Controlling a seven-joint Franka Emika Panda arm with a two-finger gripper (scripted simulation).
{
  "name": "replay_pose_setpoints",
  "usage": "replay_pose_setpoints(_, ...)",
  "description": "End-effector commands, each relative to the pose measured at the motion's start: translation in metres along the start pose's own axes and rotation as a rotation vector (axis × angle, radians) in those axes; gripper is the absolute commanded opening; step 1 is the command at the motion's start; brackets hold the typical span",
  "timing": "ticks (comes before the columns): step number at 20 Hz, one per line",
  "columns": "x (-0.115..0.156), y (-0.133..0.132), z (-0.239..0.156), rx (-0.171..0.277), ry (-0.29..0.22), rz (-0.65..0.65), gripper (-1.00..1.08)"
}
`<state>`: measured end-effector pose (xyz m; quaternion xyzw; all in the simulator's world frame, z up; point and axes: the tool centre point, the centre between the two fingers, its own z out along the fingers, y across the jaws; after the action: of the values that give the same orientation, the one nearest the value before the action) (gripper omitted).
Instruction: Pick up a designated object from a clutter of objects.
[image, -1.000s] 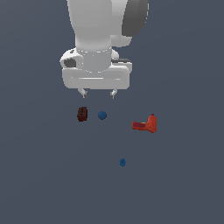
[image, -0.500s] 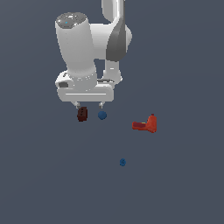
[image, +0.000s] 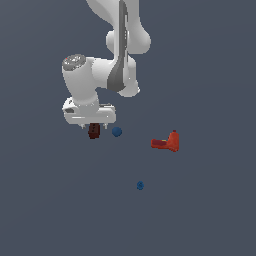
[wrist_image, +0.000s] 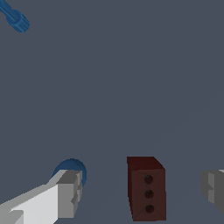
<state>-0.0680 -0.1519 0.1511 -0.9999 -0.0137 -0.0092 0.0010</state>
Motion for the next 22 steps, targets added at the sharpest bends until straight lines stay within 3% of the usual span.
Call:
replay_pose_setpoints(1, -0.018, 0.011, 0.020, 0.000, -0.004, -0.006, 1.00)
replay_pose_setpoints(11, -0.067, 0.032, 0.066, -0.001, -0.016, -0.018, 1.00)
replay_pose_setpoints(22, -0.075, 0.035, 0.076, -0.001, -0.019, -0.019, 1.00)
